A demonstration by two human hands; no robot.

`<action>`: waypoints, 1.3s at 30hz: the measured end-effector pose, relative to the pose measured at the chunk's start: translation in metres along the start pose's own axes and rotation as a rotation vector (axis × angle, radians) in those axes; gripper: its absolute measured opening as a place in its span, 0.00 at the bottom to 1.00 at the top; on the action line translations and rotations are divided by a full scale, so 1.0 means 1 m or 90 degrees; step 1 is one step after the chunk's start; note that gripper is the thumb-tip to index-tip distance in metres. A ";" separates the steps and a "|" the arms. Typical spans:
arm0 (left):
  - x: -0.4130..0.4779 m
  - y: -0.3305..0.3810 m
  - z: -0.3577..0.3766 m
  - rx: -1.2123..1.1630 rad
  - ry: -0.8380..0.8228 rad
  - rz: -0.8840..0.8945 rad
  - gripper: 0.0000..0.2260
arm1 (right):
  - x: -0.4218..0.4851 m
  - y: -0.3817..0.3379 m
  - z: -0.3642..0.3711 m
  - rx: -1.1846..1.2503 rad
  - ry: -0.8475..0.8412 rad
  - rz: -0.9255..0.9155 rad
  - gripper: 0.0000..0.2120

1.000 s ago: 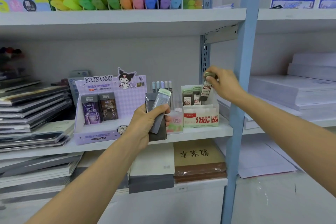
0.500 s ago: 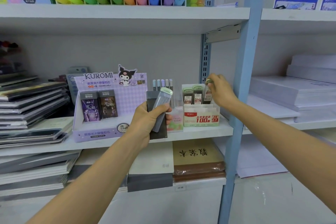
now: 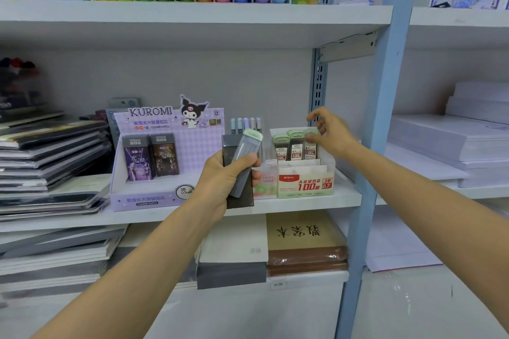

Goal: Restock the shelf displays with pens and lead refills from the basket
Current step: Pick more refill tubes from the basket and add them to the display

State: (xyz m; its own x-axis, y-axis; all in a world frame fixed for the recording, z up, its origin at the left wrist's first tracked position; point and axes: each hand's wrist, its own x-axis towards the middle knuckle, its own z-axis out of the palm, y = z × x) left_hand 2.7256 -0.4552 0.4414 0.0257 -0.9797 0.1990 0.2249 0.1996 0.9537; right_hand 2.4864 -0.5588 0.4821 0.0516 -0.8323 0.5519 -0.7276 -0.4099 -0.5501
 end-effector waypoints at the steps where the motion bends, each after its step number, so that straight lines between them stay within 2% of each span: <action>1: 0.000 0.000 -0.001 0.003 -0.002 0.000 0.14 | 0.002 0.001 0.002 0.013 0.019 0.013 0.16; 5: 0.000 0.000 -0.005 0.013 -0.010 -0.004 0.14 | 0.006 0.001 0.005 -0.035 0.057 0.020 0.15; 8: -0.001 0.000 -0.005 0.010 -0.010 -0.010 0.15 | 0.000 -0.008 0.001 -0.032 0.101 -0.027 0.13; 11: -0.003 0.000 -0.002 0.007 -0.012 -0.015 0.16 | -0.015 -0.030 -0.007 0.038 0.146 -0.106 0.07; 12: -0.005 -0.001 0.001 0.010 -0.014 -0.016 0.16 | -0.021 -0.040 -0.009 0.091 0.109 -0.125 0.07; 14: -0.007 -0.001 0.007 0.019 -0.023 -0.009 0.18 | -0.035 -0.059 -0.013 0.222 -0.078 -0.126 0.10; 16: -0.009 0.000 0.016 0.030 -0.031 -0.002 0.17 | -0.046 -0.071 -0.013 0.254 -0.246 -0.112 0.14; 17: -0.011 0.001 0.019 0.039 -0.033 -0.001 0.17 | -0.050 -0.073 -0.012 0.266 -0.285 -0.105 0.13; 22: -0.015 0.010 0.027 -0.006 -0.080 -0.018 0.19 | -0.047 -0.070 -0.026 0.438 -0.233 -0.050 0.10; 25: -0.018 0.012 0.030 0.013 -0.078 -0.025 0.22 | -0.047 -0.069 -0.036 0.533 -0.274 -0.006 0.09; 28: -0.022 0.012 0.037 0.041 -0.082 -0.029 0.26 | -0.050 -0.070 -0.037 0.463 -0.258 0.010 0.13; 31: -0.023 0.012 0.042 0.030 -0.077 -0.066 0.16 | -0.045 -0.066 -0.044 0.428 -0.199 0.015 0.06; 33: -0.021 0.011 0.040 0.023 -0.058 -0.073 0.10 | -0.039 -0.059 -0.056 0.378 -0.159 0.019 0.09; 36: -0.018 0.009 0.033 0.032 -0.068 -0.048 0.07 | -0.030 -0.045 -0.074 0.263 -0.123 0.007 0.16; 39: -0.017 0.008 0.030 0.021 -0.095 -0.038 0.06 | -0.024 -0.035 -0.082 0.154 -0.066 -0.020 0.15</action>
State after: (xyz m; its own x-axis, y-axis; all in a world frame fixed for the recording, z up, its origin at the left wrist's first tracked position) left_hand 2.6982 -0.4364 0.4524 -0.1325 -0.9764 0.1704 0.1888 0.1439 0.9714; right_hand 2.4545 -0.4938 0.5387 0.1513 -0.8462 0.5109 -0.5402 -0.5036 -0.6742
